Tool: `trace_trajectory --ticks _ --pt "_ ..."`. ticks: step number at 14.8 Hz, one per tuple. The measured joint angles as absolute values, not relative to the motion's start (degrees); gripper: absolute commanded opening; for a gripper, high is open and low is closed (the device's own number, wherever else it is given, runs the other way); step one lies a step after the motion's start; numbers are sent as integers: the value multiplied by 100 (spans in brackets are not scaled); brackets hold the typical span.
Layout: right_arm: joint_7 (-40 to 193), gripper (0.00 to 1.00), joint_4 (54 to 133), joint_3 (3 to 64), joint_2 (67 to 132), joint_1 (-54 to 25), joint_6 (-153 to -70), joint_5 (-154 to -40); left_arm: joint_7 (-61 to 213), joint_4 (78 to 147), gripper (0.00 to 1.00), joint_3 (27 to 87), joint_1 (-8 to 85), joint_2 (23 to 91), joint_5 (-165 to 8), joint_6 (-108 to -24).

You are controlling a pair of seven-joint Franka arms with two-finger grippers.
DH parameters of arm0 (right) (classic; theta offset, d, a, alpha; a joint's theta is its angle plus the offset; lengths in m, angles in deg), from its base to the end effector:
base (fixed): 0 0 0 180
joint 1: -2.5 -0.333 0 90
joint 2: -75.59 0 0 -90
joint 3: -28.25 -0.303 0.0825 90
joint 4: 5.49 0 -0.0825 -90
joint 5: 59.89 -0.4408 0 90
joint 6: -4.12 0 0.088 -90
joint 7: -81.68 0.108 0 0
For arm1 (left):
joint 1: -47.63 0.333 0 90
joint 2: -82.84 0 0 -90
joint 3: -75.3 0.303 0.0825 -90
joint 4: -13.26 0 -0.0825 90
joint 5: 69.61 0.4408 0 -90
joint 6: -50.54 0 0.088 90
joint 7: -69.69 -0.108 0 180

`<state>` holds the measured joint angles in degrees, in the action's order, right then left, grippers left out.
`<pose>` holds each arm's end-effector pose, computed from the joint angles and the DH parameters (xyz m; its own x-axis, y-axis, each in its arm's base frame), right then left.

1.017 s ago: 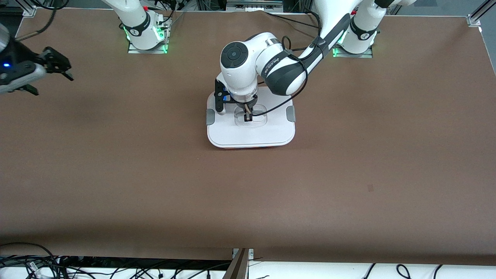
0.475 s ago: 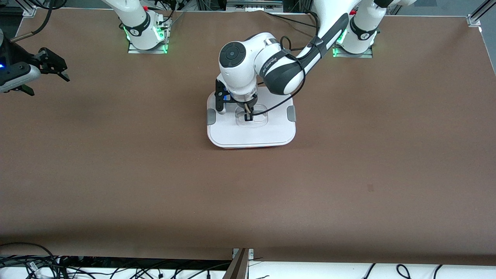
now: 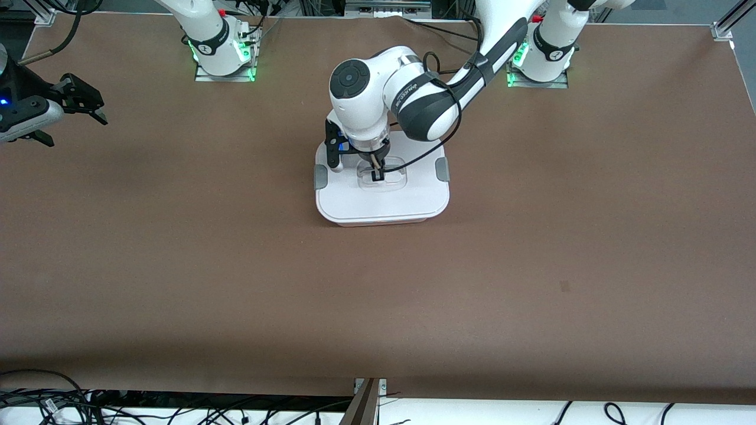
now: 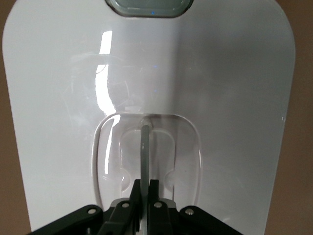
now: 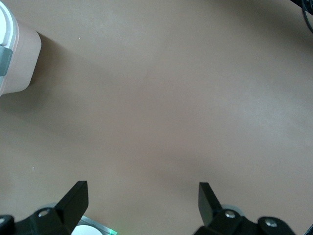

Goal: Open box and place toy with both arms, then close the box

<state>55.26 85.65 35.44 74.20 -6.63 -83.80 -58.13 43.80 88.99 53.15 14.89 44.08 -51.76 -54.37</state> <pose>0.5999 0.0161 0.6115 0.8796 0.4739 -0.0411 0.4747 -0.8801 0.0105 0.5019 -0.5721 0.3150 0.1243 -0.9838 -0.1289 -0.9920 -0.1262 0.0061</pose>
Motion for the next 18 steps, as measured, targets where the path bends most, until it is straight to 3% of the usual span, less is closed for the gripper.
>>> trace_trajectory --ticks 17,18 --pt "7465 100 8545 3550 7571 -804 -7842 -6107 4683 8922 0 5342 1397 4382 -5159 -5422" --pt "7462 100 8545 3561 7573 -803 -7841 -6107 4683 8921 10 5344 1398 4380 -5159 -5423"
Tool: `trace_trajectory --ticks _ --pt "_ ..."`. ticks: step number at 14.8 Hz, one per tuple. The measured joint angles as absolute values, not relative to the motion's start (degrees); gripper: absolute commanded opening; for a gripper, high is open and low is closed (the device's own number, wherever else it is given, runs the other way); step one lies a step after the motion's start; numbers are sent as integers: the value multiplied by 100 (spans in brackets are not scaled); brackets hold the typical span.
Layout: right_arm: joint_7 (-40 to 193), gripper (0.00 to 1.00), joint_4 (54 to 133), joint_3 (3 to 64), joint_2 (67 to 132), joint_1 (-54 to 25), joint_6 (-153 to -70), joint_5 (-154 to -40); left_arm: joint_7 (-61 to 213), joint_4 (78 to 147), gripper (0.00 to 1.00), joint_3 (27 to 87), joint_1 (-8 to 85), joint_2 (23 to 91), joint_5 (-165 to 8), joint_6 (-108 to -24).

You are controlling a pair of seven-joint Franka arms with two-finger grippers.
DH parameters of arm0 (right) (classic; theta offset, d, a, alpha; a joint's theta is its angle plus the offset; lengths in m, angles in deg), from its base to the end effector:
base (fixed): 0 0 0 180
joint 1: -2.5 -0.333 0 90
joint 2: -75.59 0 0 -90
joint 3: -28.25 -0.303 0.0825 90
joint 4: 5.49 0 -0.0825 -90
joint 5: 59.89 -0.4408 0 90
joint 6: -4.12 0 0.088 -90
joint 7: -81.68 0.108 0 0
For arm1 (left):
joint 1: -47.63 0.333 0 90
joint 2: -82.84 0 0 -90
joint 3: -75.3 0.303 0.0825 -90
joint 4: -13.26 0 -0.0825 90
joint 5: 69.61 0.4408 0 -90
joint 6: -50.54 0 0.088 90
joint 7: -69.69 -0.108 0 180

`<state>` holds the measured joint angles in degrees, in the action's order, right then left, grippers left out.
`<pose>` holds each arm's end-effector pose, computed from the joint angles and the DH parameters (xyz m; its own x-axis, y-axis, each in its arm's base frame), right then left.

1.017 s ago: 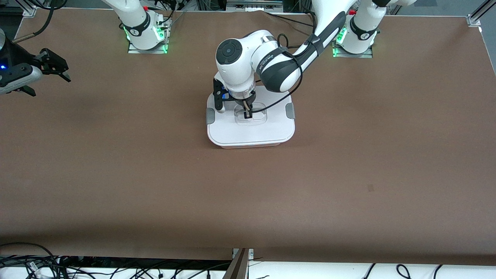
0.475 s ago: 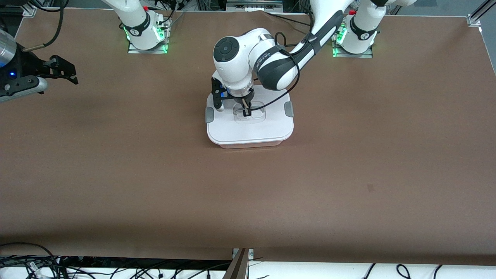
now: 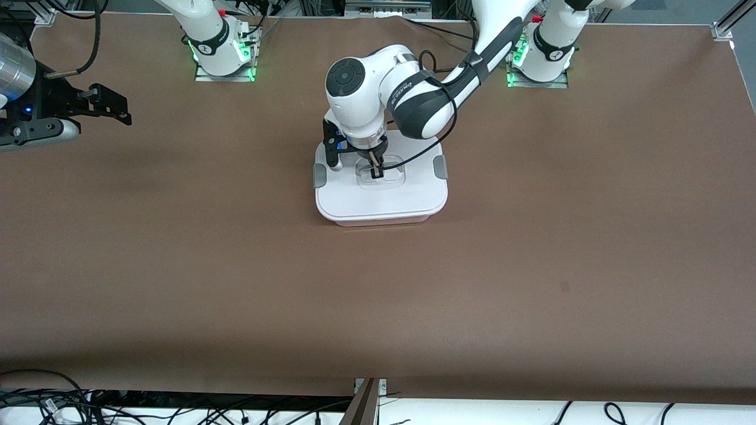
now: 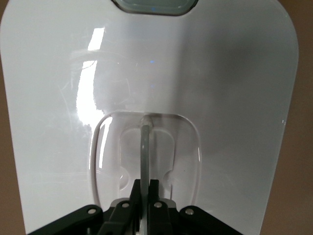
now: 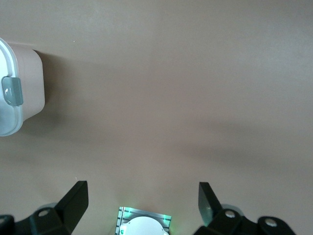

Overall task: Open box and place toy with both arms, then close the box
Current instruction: 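Release the lid handle and raise the left gripper away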

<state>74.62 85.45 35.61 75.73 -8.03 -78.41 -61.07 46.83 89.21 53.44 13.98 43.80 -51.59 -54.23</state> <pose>0.5954 0.0355 0.5901 0.9730 0.1796 -0.1450 0.1758 -0.9837 -0.0384 0.4942 -0.5772 0.3087 0.1626 -0.9765 -0.1412 -0.9864 -0.1644 0.0009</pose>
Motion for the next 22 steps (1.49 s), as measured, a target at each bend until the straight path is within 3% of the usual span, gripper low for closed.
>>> trace_trajectory --ticks 2,5,11,18,22 --pt "7462 100 8545 3565 7573 -803 -7839 -6107 4708 8925 100 5363 1399 4377 -5159 -5396" --pt "7459 100 8545 3568 7573 -803 -7836 -6107 4781 8883 100 5425 1434 4335 -5159 -5348" --pt "7452 100 8545 3575 7596 -801 -7836 -6107 4900 8099 100 5462 1793 4339 -5393 -4755" --pt "7452 100 8546 3578 7604 -799 -7832 -6107 4738 7928 100 5489 4499 4320 -5727 -4684" --pt "7451 100 8547 3578 7622 -798 -7829 -6107 4935 7779 100 5506 5331 4491 -5744 -4684"
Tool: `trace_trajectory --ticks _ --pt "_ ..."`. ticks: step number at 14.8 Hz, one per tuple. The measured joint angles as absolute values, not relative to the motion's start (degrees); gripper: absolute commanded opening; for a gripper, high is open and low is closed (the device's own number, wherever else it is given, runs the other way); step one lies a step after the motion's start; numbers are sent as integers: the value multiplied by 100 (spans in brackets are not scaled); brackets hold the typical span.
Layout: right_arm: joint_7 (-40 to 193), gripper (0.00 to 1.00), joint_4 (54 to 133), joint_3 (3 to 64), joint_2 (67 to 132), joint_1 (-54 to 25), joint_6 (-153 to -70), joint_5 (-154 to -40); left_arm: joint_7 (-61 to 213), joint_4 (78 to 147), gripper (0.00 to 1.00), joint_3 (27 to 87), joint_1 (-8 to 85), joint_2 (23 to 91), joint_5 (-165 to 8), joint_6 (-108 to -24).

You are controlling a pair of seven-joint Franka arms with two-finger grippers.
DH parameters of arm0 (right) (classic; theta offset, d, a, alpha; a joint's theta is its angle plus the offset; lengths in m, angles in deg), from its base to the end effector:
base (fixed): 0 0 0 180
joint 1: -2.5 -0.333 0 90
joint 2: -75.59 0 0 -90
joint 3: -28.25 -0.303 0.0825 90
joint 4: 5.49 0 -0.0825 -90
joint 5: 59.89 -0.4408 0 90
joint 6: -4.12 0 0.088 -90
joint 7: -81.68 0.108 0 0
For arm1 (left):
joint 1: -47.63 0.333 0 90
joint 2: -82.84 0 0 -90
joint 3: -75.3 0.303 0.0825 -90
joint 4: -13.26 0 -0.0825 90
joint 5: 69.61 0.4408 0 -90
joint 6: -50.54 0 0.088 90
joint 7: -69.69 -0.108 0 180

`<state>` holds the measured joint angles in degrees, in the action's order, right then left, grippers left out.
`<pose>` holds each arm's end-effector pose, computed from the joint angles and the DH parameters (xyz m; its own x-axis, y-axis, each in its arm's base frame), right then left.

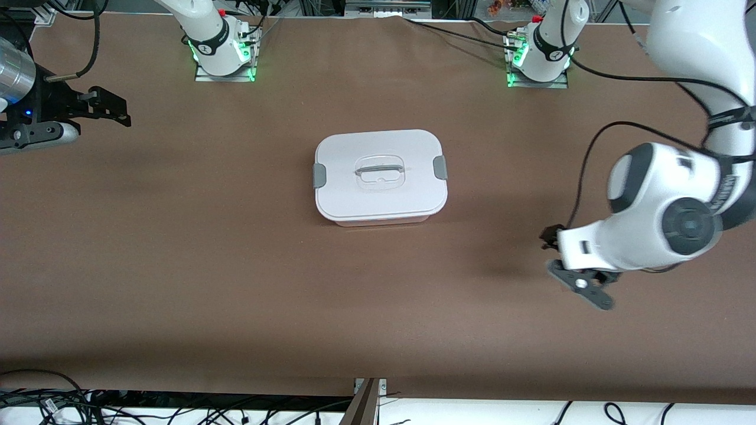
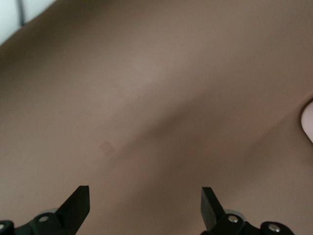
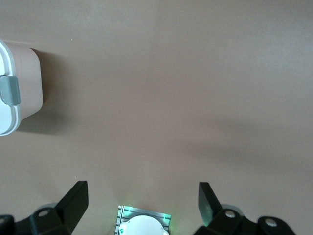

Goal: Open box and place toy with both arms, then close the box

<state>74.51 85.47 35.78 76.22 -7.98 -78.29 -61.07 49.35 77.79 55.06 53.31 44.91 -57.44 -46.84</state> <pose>0.5974 0.0336 0.5847 0.9717 0.1775 -0.1558 0.1735 -0.9841 -0.0389 0.7697 -0.1049 0.4111 0.8361 -0.5464 -0.0484 -0.5459 -0.8375 0.0238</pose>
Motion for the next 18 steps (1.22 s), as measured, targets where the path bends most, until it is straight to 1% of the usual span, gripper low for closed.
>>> trace_trajectory --ticks 2,3,7,9,13,15,18 --pt "7451 100 8547 3578 7630 -798 -7829 -6107 5549 7765 100 5781 5413 4836 -5766 -4542" --pt "7451 100 8547 3578 7633 -798 -7829 -6107 5905 7784 100 5896 5421 5041 -5805 -4329" --pt "7451 100 8547 3579 7637 -798 -7829 -6107 6619 7972 100 6079 5543 5787 -5862 -3661" --pt "7451 100 8547 3579 7638 -798 -7829 -6107 6685 8196 100 6142 5608 6126 -6078 -3502" --pt "7451 100 8547 3579 7638 -798 -7829 -6107 7019 8980 100 6465 5590 6808 -6758 -3457" --pt "7451 100 8547 3578 7639 -798 -7829 -6107 7073 9253 100 6526 5591 7022 -6806 -3458" --pt "7451 100 8547 3579 7639 -798 -7829 -6107 7084 9340 100 6595 5615 7041 -6811 -3455"
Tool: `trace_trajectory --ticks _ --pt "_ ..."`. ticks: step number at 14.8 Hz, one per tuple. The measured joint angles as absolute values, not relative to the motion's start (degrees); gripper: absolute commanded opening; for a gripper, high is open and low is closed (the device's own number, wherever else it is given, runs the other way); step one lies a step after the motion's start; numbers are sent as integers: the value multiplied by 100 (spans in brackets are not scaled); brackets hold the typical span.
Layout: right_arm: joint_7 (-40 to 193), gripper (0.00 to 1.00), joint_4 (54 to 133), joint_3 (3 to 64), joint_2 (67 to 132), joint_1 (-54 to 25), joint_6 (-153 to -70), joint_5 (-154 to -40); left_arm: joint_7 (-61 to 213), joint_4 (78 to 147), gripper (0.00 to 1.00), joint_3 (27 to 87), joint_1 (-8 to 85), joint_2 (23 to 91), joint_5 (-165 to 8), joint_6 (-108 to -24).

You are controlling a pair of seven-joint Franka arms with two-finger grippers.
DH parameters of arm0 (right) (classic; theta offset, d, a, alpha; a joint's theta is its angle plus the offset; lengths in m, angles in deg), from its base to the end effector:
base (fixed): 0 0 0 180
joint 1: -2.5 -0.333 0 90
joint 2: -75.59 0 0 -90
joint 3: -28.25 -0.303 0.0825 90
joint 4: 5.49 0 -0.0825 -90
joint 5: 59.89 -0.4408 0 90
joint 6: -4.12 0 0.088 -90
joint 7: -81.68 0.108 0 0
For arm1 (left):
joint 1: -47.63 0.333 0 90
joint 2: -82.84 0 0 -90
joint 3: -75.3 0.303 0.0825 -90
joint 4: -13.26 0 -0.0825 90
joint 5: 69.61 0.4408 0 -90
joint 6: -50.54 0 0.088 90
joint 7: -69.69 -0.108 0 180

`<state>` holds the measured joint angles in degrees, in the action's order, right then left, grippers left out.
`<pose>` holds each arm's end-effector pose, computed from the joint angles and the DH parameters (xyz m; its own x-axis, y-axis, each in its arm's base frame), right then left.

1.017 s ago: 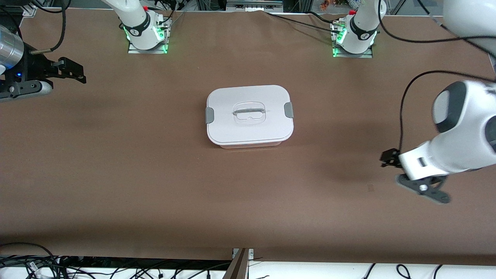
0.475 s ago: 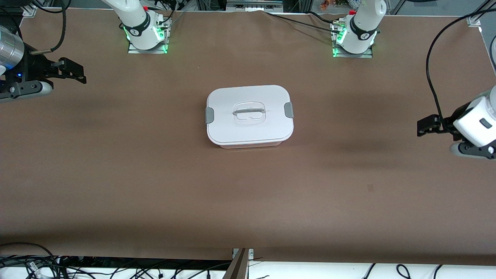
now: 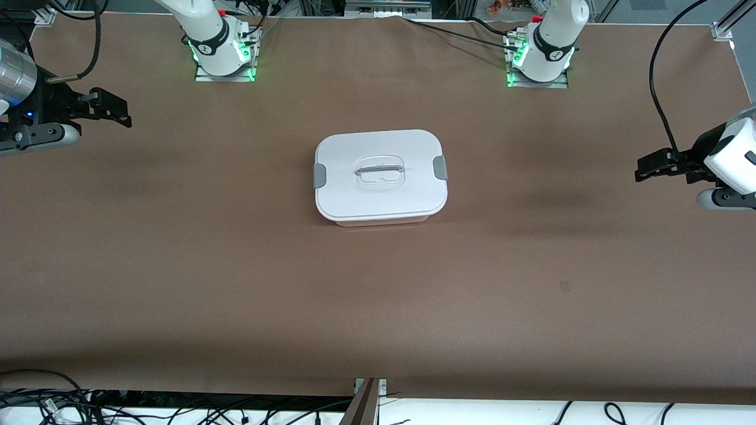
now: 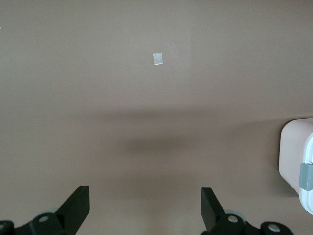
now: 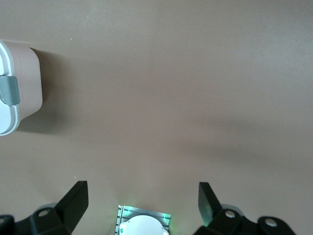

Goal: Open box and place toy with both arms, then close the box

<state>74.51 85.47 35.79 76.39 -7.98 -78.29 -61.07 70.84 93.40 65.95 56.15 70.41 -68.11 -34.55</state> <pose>0.5982 0.0336 0.5830 0.9713 0.1773 -0.1587 0.1732 -0.9841 -0.0389 0.6625 0.0037 0.5569 0.9918 0.0072 -0.1275 0.0081 -0.9999 0.0063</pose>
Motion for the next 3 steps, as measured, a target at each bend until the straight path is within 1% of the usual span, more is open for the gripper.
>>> trace_trajectory --ticks 3 --pt "7451 100 8547 3578 7639 -798 -7829 -6107 7084 9340 100 6618 5621 7007 -6813 -3412"
